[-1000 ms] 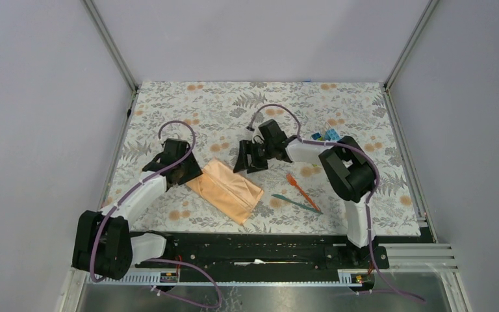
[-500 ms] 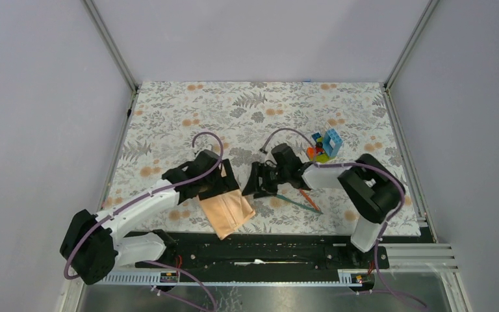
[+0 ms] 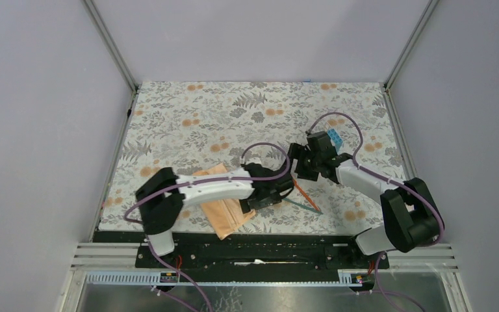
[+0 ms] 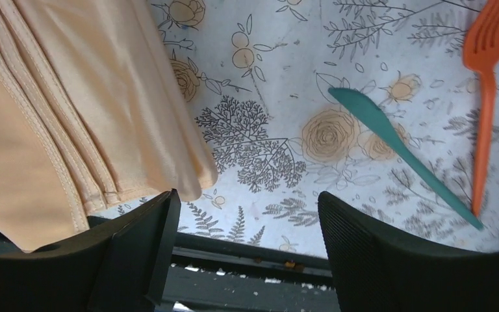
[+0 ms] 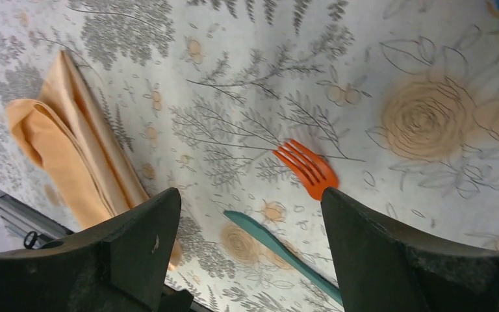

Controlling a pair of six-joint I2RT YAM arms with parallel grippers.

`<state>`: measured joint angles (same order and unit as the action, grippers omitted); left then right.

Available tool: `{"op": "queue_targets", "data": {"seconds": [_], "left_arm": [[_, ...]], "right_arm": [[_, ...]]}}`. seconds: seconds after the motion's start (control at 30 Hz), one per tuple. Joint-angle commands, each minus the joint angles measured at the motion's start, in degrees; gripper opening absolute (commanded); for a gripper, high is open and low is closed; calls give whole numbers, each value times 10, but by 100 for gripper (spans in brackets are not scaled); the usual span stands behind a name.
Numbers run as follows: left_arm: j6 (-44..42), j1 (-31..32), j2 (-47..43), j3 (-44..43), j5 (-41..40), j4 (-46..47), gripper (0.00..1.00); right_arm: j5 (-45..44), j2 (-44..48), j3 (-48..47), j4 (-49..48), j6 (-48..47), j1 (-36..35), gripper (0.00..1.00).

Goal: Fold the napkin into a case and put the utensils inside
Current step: Pick up the 2/3-rectangle-folded napkin from the center of the board.

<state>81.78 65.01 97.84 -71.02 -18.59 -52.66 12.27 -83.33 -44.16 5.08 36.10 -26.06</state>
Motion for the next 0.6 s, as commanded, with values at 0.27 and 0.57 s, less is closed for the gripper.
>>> {"op": "queue_targets", "data": {"seconds": [0.27,0.57], "left_arm": [[98,25,88,-81,-61,-156,85],[64,-3,110,-63,-70,-120,69]], "right_arm": [[12,17,48,1,-35,15,86],[27,8,50,-12,-33,19,86]]}}
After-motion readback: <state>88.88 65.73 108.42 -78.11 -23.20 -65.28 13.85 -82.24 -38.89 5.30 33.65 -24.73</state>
